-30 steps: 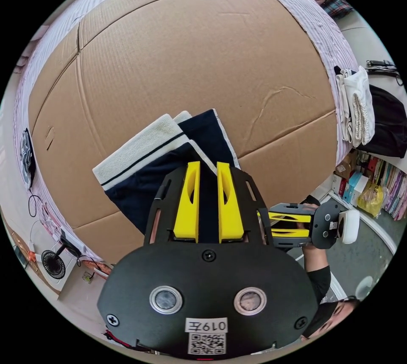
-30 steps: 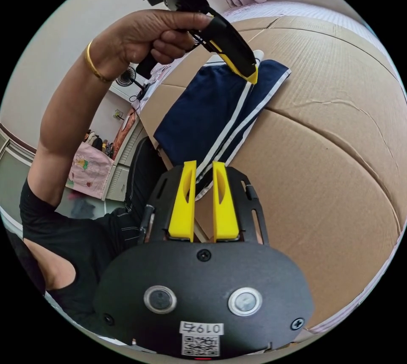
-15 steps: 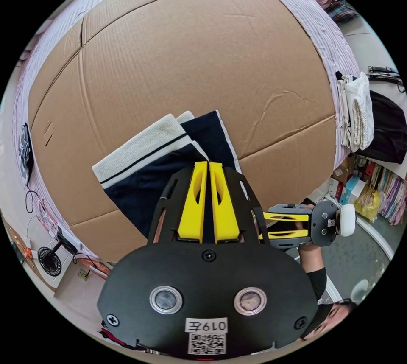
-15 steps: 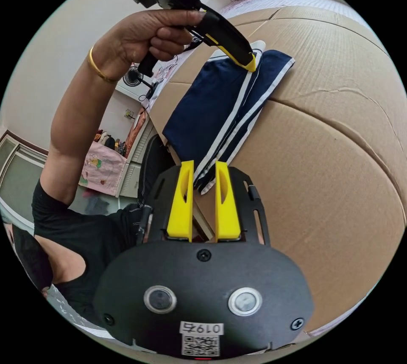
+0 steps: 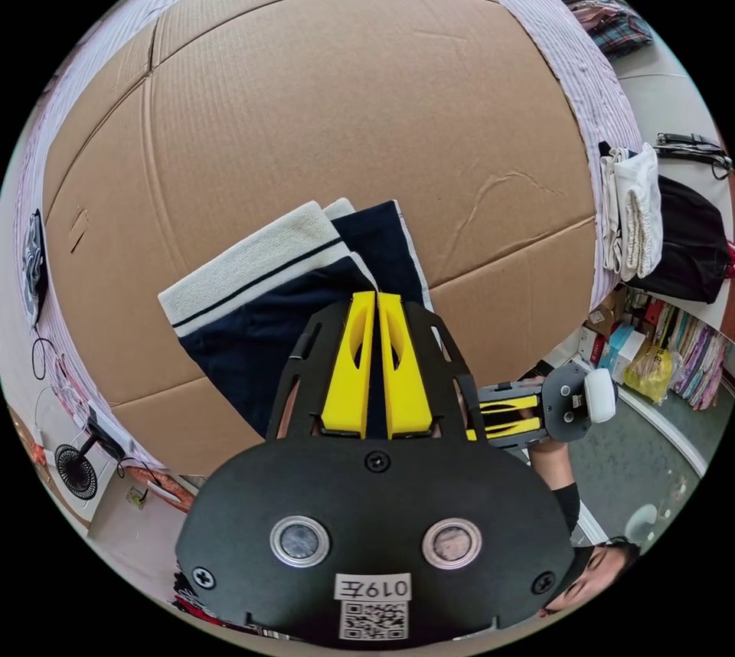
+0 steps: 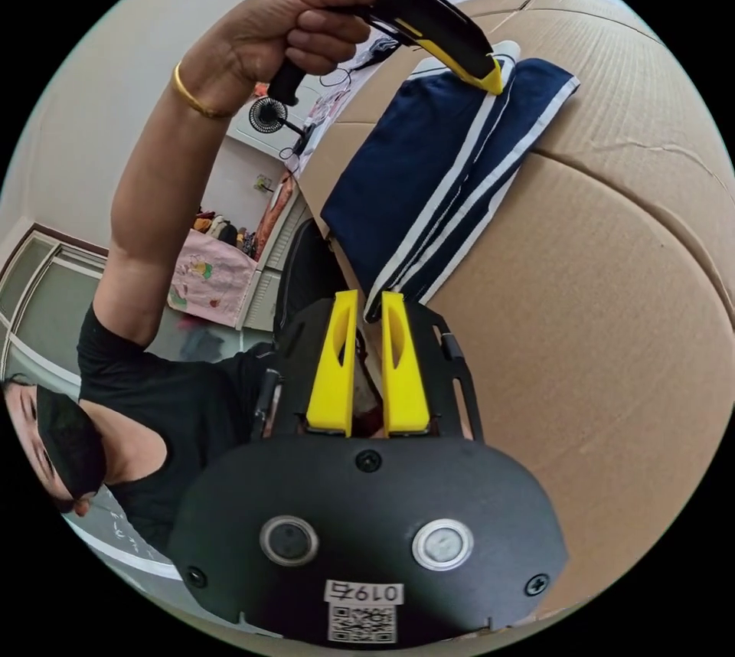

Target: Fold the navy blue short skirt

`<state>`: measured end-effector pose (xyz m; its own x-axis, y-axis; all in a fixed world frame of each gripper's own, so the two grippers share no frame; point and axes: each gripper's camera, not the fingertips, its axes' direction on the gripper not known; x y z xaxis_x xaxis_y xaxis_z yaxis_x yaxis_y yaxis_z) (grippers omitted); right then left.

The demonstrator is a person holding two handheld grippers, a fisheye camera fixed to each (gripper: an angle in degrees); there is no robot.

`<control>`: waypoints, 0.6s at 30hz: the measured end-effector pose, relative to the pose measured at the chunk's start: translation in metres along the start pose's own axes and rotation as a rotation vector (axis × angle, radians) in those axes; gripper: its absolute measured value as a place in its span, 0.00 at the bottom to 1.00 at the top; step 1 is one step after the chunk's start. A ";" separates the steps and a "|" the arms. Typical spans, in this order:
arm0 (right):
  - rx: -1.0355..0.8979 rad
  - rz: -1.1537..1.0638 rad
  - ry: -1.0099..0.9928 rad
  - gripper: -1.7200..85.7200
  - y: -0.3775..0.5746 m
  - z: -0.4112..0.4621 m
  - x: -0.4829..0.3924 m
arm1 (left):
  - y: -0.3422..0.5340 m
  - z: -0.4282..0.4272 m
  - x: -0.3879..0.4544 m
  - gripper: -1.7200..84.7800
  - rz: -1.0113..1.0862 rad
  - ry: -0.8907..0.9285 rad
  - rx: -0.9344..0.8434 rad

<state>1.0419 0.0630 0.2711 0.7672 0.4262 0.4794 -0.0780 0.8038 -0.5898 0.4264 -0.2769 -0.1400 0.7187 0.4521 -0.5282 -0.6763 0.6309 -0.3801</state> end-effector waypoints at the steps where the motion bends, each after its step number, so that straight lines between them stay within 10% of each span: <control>1: -0.011 0.004 0.021 0.08 -0.001 0.003 0.001 | 0.001 0.002 -0.001 0.03 0.000 0.001 0.000; 18: -0.083 -0.045 0.052 0.01 -0.002 0.002 0.006 | 0.037 0.080 -0.033 0.04 -0.021 -0.032 -0.012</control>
<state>1.0457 0.0651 0.2762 0.8009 0.3667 0.4735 0.0083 0.7837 -0.6211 0.3906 -0.2181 -0.0763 0.7376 0.4590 -0.4952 -0.6626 0.6333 -0.3999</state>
